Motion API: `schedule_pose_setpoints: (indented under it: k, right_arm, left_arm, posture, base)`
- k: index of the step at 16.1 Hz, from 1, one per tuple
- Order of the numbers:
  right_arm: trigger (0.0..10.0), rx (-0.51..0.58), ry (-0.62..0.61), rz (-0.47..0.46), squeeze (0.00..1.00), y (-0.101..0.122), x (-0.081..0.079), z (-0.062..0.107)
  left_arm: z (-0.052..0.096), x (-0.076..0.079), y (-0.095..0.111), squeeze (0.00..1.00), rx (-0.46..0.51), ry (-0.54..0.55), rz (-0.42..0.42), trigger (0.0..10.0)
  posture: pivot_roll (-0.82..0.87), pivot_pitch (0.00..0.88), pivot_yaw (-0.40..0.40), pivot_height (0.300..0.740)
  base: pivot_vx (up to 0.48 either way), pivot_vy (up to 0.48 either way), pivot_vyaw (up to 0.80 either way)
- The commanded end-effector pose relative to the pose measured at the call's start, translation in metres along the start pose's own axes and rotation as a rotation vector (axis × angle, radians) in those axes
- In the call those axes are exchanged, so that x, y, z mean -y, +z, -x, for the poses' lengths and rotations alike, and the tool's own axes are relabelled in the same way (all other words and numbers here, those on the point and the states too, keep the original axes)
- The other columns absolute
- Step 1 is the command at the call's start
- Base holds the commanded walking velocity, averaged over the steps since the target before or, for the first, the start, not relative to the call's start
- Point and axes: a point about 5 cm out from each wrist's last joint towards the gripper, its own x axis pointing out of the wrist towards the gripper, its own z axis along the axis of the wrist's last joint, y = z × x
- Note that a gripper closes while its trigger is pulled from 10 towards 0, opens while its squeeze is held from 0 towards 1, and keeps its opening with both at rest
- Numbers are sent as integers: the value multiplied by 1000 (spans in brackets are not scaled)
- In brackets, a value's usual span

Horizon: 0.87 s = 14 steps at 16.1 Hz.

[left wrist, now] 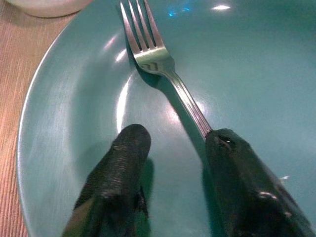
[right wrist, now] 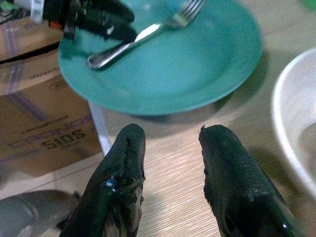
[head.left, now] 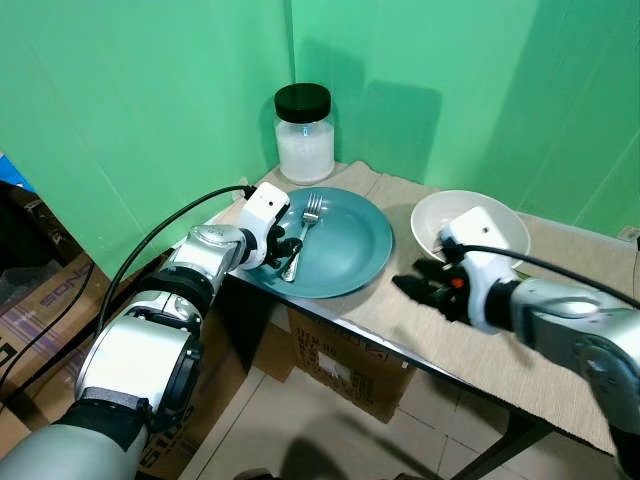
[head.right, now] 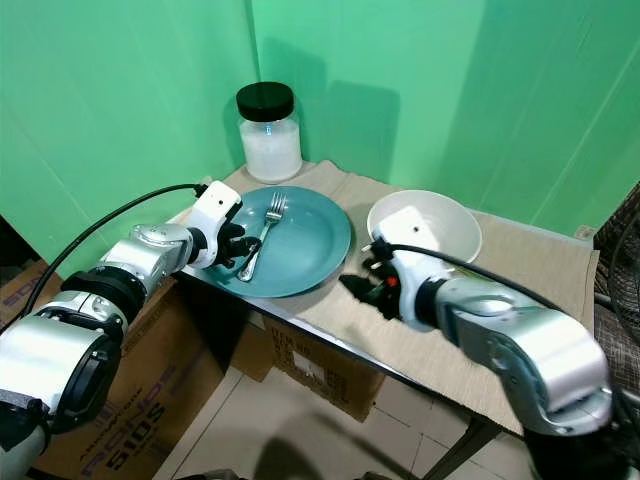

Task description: Setting the table

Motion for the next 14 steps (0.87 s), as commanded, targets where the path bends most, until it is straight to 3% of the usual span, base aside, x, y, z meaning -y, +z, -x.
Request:
schedule_pose_setpoints:
  k: [1, 7, 14]
  right_arm:
    - [10000, 6, 25, -12, 0, 5, -2, -4]
    - [10000, -4, 54, -63, 0, 9, -10, -25]
    - [10000, -28, 50, -100, 0, 7, -10, -32]
  left_arm:
    - [2, -3, -2, 0, -27, -15, 10, 0]
    - [3, -2, -5, 0, -57, -46, 28, 0]
    - [7, -8, -4, 0, -52, -43, 28, 0]
  posture:
    - [-131, 0, 60, 740]
    - [-122, 0, 69, 740]
    - [-115, 0, 69, 740]
  base:
    - [0, 0, 0]
    - [0, 0, 0]
    - [0, 0, 0]
